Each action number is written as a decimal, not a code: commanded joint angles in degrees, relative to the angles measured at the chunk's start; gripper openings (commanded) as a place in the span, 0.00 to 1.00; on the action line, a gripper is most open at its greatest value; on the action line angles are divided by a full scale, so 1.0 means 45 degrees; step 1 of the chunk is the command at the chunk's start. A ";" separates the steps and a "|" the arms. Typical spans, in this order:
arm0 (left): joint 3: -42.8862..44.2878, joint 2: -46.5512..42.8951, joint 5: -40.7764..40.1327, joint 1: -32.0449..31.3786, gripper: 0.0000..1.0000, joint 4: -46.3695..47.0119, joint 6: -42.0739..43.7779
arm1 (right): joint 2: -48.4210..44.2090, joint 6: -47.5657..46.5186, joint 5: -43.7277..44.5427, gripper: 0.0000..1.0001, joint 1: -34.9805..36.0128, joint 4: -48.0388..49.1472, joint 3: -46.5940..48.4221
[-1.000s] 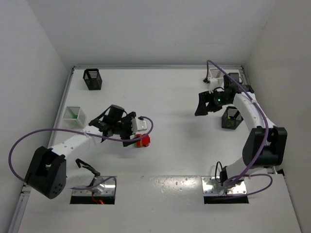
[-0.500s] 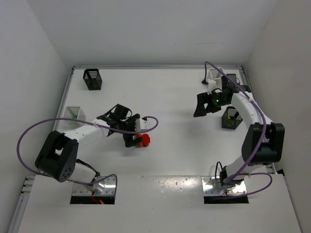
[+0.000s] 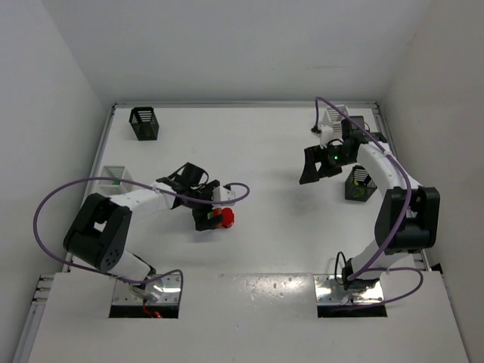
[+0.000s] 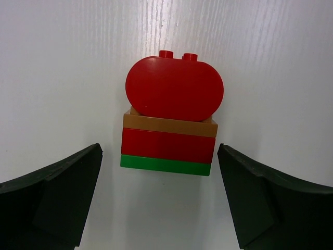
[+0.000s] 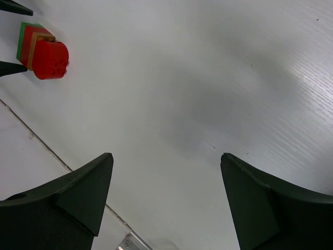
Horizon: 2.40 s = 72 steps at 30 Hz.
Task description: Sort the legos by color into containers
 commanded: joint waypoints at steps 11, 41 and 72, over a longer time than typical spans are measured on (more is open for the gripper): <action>0.0273 0.0341 0.0208 -0.0365 1.00 0.0085 0.0855 | -0.0010 0.0157 -0.0165 0.84 0.0062 0.0521 -0.0131; 0.1227 -0.1785 -0.0280 -0.2102 0.32 0.1237 -0.5198 | 0.0925 0.9044 -0.5204 0.84 0.2108 0.8509 -0.2437; 0.0822 -0.2840 -0.0866 -0.2259 0.26 0.1237 -0.5922 | 0.3134 1.0470 -0.7215 0.04 0.4321 0.9740 -0.0857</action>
